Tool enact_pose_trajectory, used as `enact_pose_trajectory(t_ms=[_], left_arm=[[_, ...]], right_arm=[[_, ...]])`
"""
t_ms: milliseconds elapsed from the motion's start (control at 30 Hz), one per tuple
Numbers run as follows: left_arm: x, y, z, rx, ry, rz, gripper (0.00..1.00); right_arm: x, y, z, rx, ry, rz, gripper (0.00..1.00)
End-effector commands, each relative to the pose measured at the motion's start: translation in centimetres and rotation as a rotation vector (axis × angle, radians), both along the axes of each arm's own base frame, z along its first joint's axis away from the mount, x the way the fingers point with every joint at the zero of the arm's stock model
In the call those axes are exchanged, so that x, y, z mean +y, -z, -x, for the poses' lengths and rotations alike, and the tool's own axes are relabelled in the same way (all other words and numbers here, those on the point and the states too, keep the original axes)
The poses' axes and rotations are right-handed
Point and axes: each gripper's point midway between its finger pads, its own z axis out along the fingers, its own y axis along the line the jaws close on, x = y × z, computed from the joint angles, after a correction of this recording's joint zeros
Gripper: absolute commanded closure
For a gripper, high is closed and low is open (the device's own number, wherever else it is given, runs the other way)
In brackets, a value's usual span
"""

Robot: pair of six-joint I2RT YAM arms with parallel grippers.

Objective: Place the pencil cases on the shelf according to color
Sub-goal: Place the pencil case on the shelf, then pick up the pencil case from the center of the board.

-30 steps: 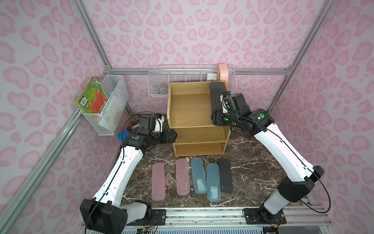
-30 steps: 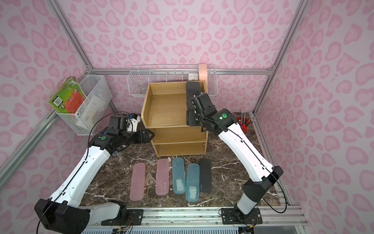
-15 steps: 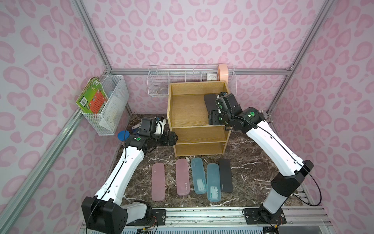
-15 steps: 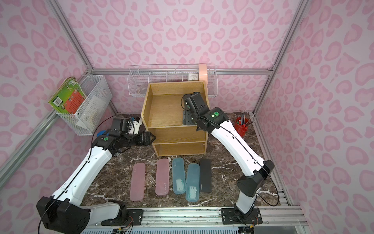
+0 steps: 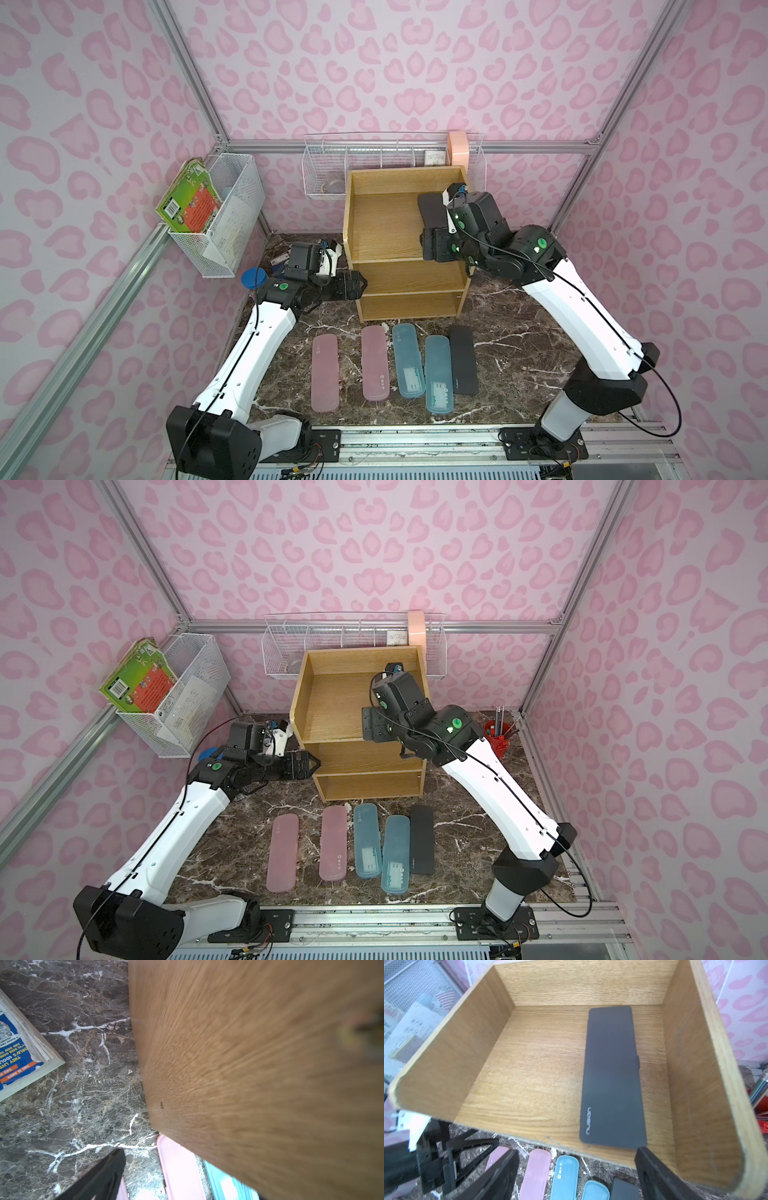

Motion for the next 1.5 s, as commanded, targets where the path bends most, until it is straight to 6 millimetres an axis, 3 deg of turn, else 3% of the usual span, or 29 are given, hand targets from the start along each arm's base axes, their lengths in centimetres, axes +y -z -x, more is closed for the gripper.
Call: enact_pose_trajectory(t_ms=[0, 133, 367, 467, 700, 867, 1100, 1233, 1467], left_arm=[[0.0, 0.1, 0.5, -0.010, 0.008, 0.002, 0.01], [0.5, 1.5, 2.1, 0.053, -0.035, 0.019, 0.01], [1.1, 3.5, 4.8, 0.113, -0.082, 0.040, 0.01], [1.4, 3.7, 5.8, 0.132, -0.088, 0.033, 0.01], [2.1, 4.1, 8.0, 0.181, -0.090, 0.005, 0.01], [3.1, 6.0, 8.9, 0.204, -0.121, -0.037, 0.01], [3.1, 7.8, 8.9, 0.244, -0.119, -0.052, 0.01], [2.8, 7.8, 8.4, 0.251, -0.111, -0.046, 0.01], [2.6, 8.1, 8.5, 0.266, -0.099, -0.045, 0.01]], right_arm=[[-0.5, -0.2, 1.3, -0.070, -0.008, 0.054, 0.00], [-2.8, 1.0, 3.3, -0.107, 0.023, 0.040, 0.00], [-7.5, 3.3, 6.4, -0.137, 0.062, -0.150, 0.00], [-8.3, 7.3, 7.2, -0.058, 0.069, -0.103, 0.00], [-8.0, 17.3, 9.2, 0.167, 0.075, 0.087, 0.00], [-8.3, 22.9, 10.8, 0.280, 0.099, 0.119, 0.00], [-7.5, 29.5, 13.7, 0.469, 0.063, 0.098, 0.04], [-8.8, 32.8, 15.2, 0.569, 0.106, 0.144, 0.05], [-10.4, 36.2, 16.3, 0.627, 0.160, 0.168, 0.06]])
